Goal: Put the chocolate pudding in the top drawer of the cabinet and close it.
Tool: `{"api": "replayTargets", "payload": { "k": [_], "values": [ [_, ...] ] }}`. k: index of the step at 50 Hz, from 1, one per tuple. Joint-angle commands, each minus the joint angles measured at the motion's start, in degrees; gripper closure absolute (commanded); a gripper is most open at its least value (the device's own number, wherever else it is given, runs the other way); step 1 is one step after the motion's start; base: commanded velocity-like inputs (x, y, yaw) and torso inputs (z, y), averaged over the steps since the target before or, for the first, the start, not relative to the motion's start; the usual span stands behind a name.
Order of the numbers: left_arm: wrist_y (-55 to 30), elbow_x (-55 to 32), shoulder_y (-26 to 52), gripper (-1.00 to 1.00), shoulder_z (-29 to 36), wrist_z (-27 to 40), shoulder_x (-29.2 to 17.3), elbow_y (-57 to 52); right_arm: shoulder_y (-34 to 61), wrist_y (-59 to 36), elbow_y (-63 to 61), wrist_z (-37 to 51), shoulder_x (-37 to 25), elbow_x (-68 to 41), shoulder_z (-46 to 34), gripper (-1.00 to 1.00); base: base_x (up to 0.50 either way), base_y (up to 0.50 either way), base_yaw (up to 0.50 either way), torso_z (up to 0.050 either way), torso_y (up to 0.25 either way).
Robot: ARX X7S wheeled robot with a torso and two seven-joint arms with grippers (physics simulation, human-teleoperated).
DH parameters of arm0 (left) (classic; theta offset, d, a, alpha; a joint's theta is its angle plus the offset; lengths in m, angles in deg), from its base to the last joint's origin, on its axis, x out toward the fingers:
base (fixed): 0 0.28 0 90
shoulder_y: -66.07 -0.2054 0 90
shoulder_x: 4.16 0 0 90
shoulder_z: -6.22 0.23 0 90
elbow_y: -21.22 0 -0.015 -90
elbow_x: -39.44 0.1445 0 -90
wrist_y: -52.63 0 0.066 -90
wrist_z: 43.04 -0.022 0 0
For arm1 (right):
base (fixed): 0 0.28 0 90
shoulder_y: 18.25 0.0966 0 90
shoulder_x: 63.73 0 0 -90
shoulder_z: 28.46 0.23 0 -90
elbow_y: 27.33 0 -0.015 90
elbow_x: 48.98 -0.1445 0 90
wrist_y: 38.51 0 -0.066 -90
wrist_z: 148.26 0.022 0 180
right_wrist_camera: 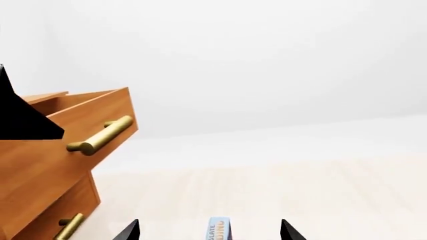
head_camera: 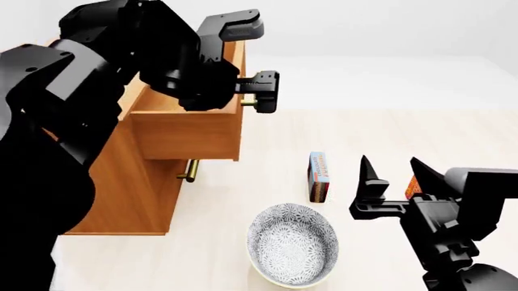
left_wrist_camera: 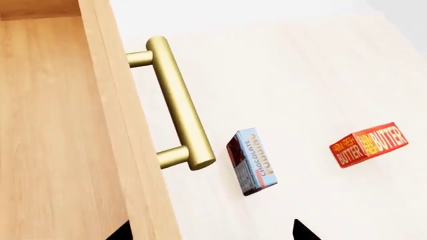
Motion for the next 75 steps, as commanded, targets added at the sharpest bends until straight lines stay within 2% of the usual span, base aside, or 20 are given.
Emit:
{"api": "replayTargets", "payload": {
  "k": [1,31,67,71,75],
  "values": [
    [3.1,-14.7,2.2,-1.00,7.4,0.1,0.4,-3.0,-0.4,0.9,0.8,-0.5,-0.1,0.0,0.1,-1.00,0.00,0.00,0.00,0.000,0.010],
    [6.0,-19.3,0.4,-1.00,5.7,0.3,0.4,-7.7,-0.9,2.9,3.2,-1.2,0.1,0.1,0.1,-1.00,0.00,0.00,0.00,0.000,0.000],
    [8.5,-24.7,3.2,-1.00,5.3,-7.1,0.4,-9.5,-1.4,3.8,3.8,-1.6,-0.2,-0.7,-0.1,-1.00,0.00,0.00,0.00,0.000,0.001],
    [8.6,-24.2,3.2,-1.00,5.4,-6.9,0.4,-9.6,-1.4,4.0,4.1,-1.6,-0.2,-0.6,-0.3,-1.00,0.00,0.00,0.00,0.000,0.002],
    [7.5,-23.4,3.2,-1.00,5.8,-3.8,0.4,-9.1,-1.5,4.0,4.0,-1.6,-0.3,-0.8,-0.2,-1.00,0.00,0.00,0.00,0.000,0.000]
  ]
}}
